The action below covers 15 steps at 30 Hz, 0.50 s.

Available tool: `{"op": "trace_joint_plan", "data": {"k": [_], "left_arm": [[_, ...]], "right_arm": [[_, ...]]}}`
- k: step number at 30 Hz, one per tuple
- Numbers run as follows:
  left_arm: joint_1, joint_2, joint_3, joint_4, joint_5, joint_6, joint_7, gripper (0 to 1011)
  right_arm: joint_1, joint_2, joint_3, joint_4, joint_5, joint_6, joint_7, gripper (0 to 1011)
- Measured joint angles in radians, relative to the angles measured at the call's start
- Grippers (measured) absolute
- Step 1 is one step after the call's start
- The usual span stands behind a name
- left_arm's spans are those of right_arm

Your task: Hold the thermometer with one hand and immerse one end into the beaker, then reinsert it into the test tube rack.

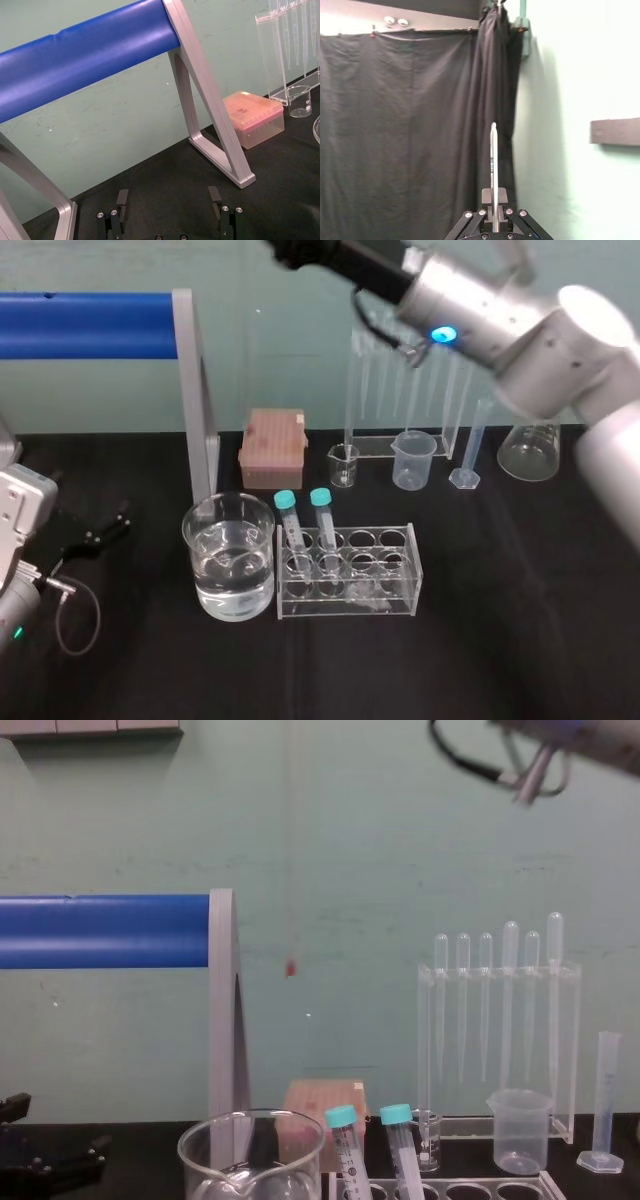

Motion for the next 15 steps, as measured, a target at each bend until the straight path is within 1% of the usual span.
{"op": "trace_joint_plan", "data": {"k": [3,4,5,6,7,8,9,10,11,12,15], "left_arm": [[0.000,0.000,0.000,0.000,0.000,0.000,0.000,1008],[0.000,0.000,0.000,0.000,0.000,0.000,0.000,1008],[0.000,0.000,0.000,0.000,0.000,0.000,0.000,1008],[0.000,0.000,0.000,0.000,0.000,0.000,0.000,1008],[0.000,0.000,0.000,0.000,0.000,0.000,0.000,1008],[0.000,0.000,0.000,0.000,0.000,0.000,0.000,1008],[0.000,0.000,0.000,0.000,0.000,0.000,0.000,1008],[0.000,0.000,0.000,0.000,0.000,0.000,0.000,1008],[0.000,0.000,0.000,0.000,0.000,0.000,0.000,1008],[0.000,0.000,0.000,0.000,0.000,0.000,0.000,1008],[0.000,0.000,0.000,0.000,0.000,0.000,0.000,1008]], "right_arm": [[-0.007,0.034,0.013,-0.032,-0.002,0.006,-0.030,60],[-0.022,0.063,0.024,-0.055,-0.004,0.009,-0.051,60],[-0.031,0.077,0.029,-0.065,-0.006,0.011,-0.062,60],[-0.054,0.108,0.039,-0.086,-0.008,0.014,-0.084,60],[-0.066,0.122,0.041,-0.095,-0.009,0.016,-0.093,60],[-0.092,0.148,0.046,-0.110,-0.011,0.021,-0.114,60],[-0.092,0.148,0.046,-0.110,-0.011,0.021,-0.114,60],[-0.119,0.169,0.049,-0.121,-0.014,0.024,-0.130,60],[-0.133,0.179,0.049,-0.125,-0.017,0.024,-0.139,60],[-0.160,0.194,0.049,-0.132,-0.023,0.023,-0.155,60],[-0.207,0.210,0.047,-0.135,-0.036,0.013,-0.173,60]]}}
